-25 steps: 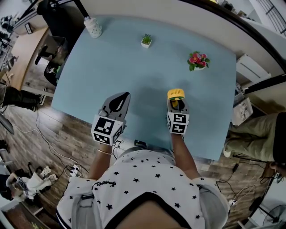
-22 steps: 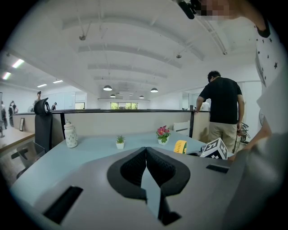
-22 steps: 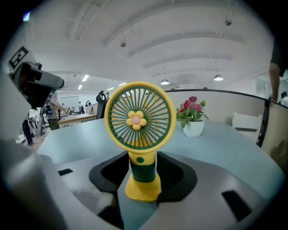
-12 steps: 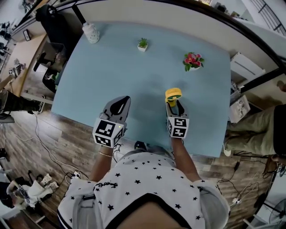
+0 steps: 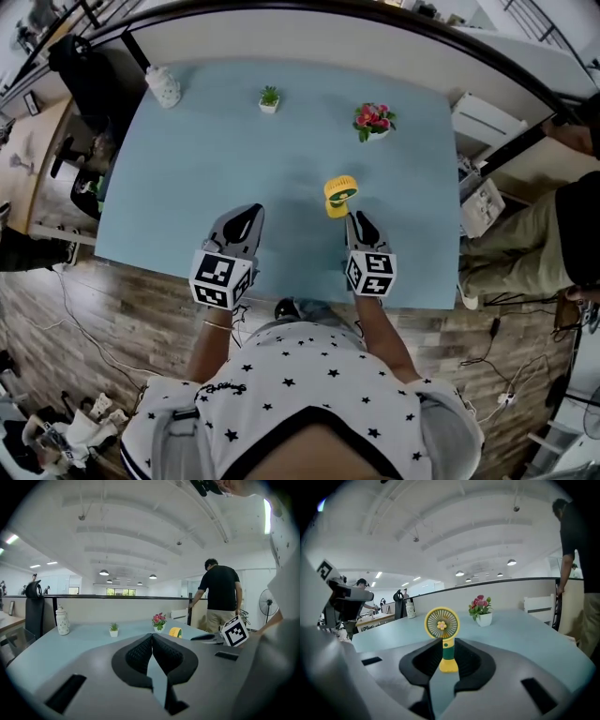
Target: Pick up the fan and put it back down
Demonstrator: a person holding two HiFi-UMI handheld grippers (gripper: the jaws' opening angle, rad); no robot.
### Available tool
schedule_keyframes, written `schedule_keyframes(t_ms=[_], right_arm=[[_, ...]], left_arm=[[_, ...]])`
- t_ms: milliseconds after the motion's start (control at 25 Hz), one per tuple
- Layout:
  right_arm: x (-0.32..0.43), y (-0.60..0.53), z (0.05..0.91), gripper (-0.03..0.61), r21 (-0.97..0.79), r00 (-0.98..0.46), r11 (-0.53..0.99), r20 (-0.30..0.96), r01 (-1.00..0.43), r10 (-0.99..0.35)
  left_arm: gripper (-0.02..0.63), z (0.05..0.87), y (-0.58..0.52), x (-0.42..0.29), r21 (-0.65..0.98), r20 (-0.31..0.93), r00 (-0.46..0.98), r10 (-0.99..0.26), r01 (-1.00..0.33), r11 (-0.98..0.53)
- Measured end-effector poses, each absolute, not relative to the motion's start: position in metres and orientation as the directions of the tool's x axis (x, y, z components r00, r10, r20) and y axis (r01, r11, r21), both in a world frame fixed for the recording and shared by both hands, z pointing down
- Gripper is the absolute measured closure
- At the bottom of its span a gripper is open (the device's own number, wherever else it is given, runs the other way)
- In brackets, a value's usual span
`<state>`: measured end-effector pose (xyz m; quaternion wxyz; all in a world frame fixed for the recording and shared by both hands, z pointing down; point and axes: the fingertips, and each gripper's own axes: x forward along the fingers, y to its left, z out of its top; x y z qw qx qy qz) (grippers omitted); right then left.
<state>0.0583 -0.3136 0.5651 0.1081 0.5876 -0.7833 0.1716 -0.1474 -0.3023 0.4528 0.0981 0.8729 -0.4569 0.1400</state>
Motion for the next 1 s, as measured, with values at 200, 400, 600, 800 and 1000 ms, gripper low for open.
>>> schedule_keyframes(t_ms=[200,400,600,800,1000], right_arm=[[0.058,-0.303,0.521,0.578,-0.182,-0.293,0.253,0.242,-0.950,-0.925],[0.054,-0.297,0.485,0.579,-0.207,-0.324,0.289,0.163,-0.935,-0.932],[0.052,-0.288,0.465,0.580,-0.202,-0.328,0.300,0.127,-0.932,-0.936],[0.053,-0.284,0.459,0.580,-0.174,-0.329,0.305,0.133,-0.936,-0.935],[0.051,-0.284,0.457,0.580,-0.166,-0.345,0.322,0.135,-0.932,-0.929]], left_arm=[[0.586,0.453,-0.295,-0.139,0.050,0.326,0.569,-0.755,-0.807,-0.588],[0.586,0.455,-0.289,-0.130,0.062,0.320,0.593,-0.739,-0.791,-0.609],[0.586,0.457,-0.283,-0.122,0.073,0.310,0.615,-0.725,-0.776,-0.627],[0.586,0.454,-0.282,-0.115,0.078,0.298,0.628,-0.719,-0.767,-0.637],[0.586,0.454,-0.283,-0.112,0.078,0.296,0.625,-0.722,-0.769,-0.634]])
